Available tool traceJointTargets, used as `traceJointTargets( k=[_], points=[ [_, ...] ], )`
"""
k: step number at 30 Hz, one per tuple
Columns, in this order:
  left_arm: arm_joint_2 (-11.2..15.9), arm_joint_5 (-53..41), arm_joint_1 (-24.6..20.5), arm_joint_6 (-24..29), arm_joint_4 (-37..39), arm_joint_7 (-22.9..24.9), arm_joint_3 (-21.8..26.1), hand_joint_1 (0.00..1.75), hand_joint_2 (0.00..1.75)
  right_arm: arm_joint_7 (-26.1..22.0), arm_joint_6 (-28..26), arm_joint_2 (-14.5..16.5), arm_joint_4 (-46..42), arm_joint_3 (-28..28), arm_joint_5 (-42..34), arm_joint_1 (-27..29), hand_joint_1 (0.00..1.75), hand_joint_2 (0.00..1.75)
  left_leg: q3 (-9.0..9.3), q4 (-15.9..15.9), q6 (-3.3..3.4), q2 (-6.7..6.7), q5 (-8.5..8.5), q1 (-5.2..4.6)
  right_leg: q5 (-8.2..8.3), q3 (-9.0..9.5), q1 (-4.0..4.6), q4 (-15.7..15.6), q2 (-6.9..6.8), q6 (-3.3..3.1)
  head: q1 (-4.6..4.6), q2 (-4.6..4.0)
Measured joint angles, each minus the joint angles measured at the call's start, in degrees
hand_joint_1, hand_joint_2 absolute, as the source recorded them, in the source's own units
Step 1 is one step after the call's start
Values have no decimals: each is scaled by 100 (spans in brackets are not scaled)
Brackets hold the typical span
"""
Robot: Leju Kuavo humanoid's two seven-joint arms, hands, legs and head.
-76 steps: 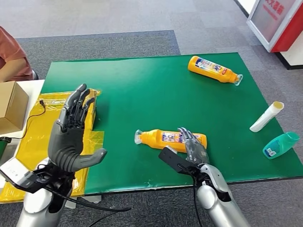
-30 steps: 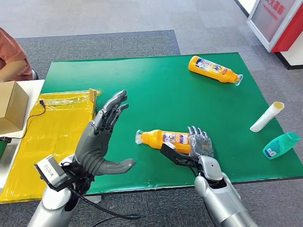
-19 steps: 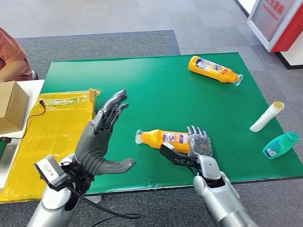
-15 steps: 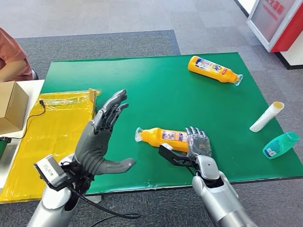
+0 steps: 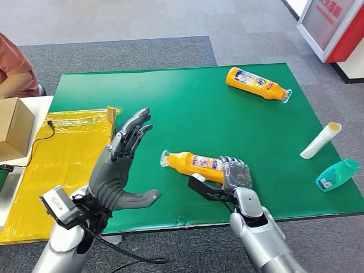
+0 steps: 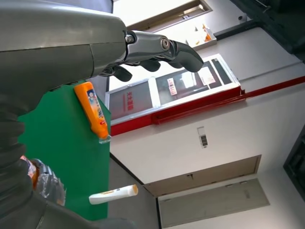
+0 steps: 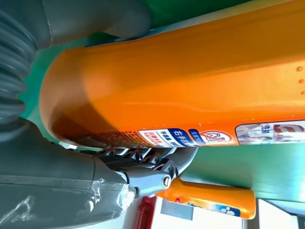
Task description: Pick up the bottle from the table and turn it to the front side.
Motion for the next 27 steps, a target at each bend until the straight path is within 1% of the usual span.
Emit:
traceJointTargets(
  k=[6,10,12,16,17,22,24,27],
  points=[
    [1,0,2,1,0,0,1,0,175,-19,-9,7,-15,0,-21,17,175,175,0,0,0,0,0,0,0,0,0,0,0,0,0,0],
    [5,3,29,29,0,-9,7,0,175,-255,-84,10,-77,-14,-347,70,175,175,0,0,0,0,0,0,0,0,0,0,0,0,0,0],
    [14,29,73,60,-3,-33,26,0,175,-544,-85,16,-167,-71,-831,122,175,175,0,0,0,0,0,0,0,0,0,0,0,0,0,0],
    [50,131,188,102,-10,-131,105,0,175,-1267,100,26,-391,-330,-2186,241,175,175,-1,0,0,0,-1,0,-1,0,0,0,0,0,0,0],
    [60,145,210,102,-11,-145,121,0,175,-1368,141,27,-433,-381,-2378,269,175,175,-2,0,0,-1,-1,0,-1,-1,0,0,-1,0,1,0],
    [106,190,262,103,-11,-190,143,0,175,-1564,236,27,-552,-560,-2803,362,175,175,-4,0,1,-1,-1,0,-1,-1,0,0,-1,0,1,0],
    [125,203,262,105,-11,-219,142,0,175,-1794,388,27,-567,-655,-3378,371,175,175,-4,0,1,-1,-1,-1,0,-2,-1,0,-1,0,1,0],
    [164,269,251,148,-11,-306,140,0,175,-2180,730,27,-572,-878,-4509,352,175,175,-4,0,1,-1,0,-1,0,-2,-1,0,-1,0,0,0]
  ],
)
